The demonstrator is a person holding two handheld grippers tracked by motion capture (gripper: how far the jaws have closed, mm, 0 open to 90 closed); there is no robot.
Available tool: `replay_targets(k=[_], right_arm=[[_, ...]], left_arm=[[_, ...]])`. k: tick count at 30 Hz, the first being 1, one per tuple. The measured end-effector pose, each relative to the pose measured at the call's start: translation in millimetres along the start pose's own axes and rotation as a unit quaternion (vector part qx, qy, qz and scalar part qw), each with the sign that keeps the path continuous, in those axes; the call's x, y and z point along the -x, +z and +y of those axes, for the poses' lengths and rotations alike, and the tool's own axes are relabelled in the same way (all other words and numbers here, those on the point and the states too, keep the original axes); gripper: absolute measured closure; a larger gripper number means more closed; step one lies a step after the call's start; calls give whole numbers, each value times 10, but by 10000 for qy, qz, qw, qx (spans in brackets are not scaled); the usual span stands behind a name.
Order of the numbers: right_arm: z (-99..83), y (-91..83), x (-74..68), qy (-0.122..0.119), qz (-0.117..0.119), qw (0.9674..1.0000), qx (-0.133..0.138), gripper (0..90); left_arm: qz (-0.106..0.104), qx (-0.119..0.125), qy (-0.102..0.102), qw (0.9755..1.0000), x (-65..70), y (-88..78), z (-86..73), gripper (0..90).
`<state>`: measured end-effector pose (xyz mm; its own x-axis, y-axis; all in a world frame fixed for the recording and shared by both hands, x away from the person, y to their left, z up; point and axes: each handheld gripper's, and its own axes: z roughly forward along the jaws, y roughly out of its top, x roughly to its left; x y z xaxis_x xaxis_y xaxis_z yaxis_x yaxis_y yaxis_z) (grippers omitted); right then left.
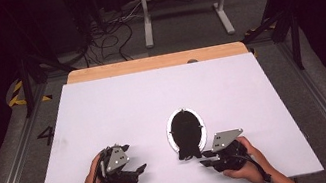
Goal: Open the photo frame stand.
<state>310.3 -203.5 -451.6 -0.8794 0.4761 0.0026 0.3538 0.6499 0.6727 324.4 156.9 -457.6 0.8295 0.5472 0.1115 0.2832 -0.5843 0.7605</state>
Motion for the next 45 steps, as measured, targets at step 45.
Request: replay_targets(k=[45], right_arm=[[-87,113,330,1955,1282,9688,823,508]], left_arm=[[-75,-391,302,9987,102,120,13,162]])
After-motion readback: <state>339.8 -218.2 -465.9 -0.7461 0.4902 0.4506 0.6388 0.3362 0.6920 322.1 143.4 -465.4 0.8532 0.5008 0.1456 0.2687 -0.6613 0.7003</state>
